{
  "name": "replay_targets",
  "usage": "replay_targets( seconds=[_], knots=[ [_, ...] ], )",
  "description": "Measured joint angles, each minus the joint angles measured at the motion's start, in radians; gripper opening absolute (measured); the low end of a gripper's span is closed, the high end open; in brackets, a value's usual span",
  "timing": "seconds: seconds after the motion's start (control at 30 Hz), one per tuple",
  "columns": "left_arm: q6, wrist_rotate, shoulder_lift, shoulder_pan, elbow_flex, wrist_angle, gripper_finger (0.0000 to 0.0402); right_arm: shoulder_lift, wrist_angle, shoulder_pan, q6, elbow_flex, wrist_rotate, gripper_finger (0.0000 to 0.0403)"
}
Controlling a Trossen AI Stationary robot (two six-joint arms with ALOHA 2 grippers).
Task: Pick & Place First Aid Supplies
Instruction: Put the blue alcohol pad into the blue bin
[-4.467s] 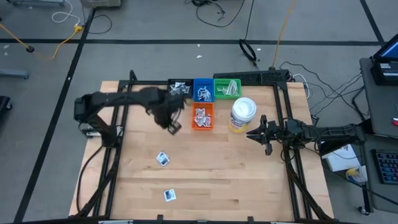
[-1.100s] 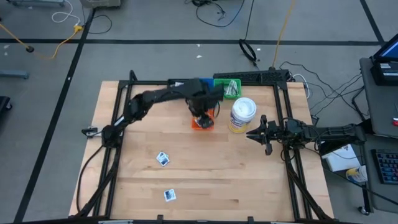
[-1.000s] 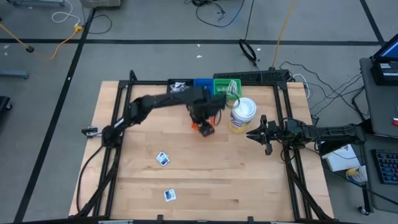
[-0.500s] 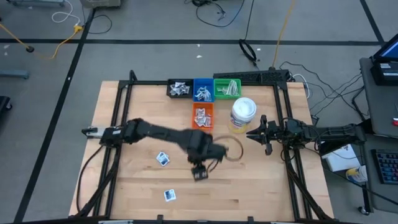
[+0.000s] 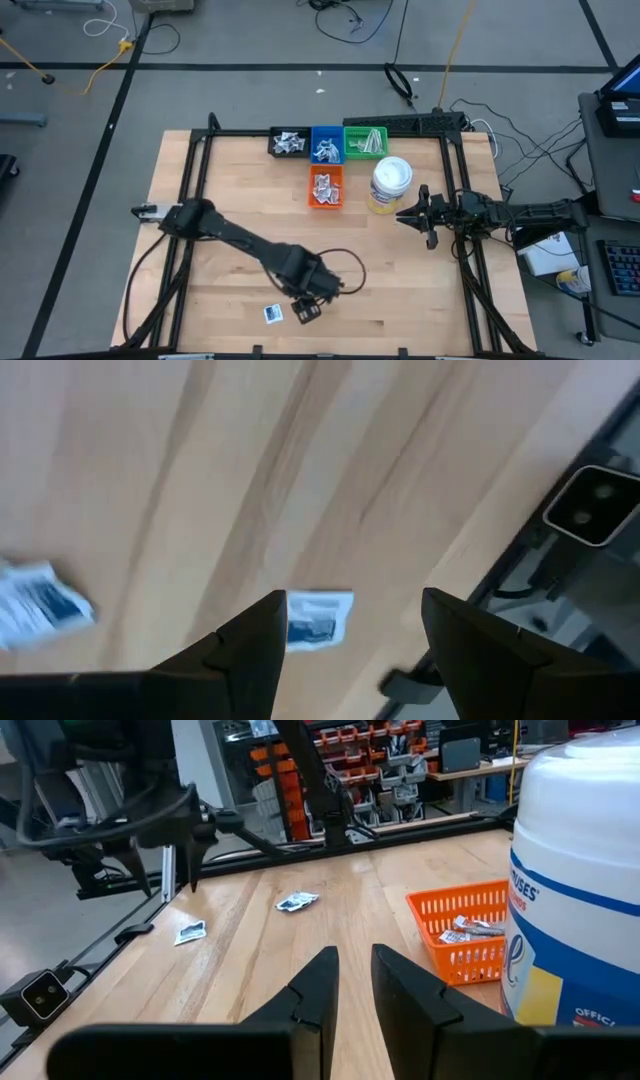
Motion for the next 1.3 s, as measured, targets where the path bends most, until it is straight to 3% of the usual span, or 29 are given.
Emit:
replay_targets(
  seconds=[0.4, 0.57, 0.93, 1.3],
  knots=[
    [-0.427, 0.001, -0.128, -0.122, -0.26, 0.081, 0.0237, 0.0, 0.0, 0.0, 0.0, 0.0, 0.0, 0.0059],
    [-0.492, -0.017, -0.118, -0.154, -0.271, 0.123, 0.0237, 0.0, 0.0, 0.0, 0.0, 0.0, 0.0, 0.0059],
    [-0.589, -0.066, -0.113, -0.192, -0.445, 0.339, 0.0237, 0.0, 0.0, 0.0, 0.0, 0.0, 0.0, 0.0059],
    [-0.593, -0.08, -0.117, -0.2, -0.59, 0.503, 0.0236, 0.0, 0.0, 0.0, 0.0, 0.0, 0.0, 0.0059]
  ],
)
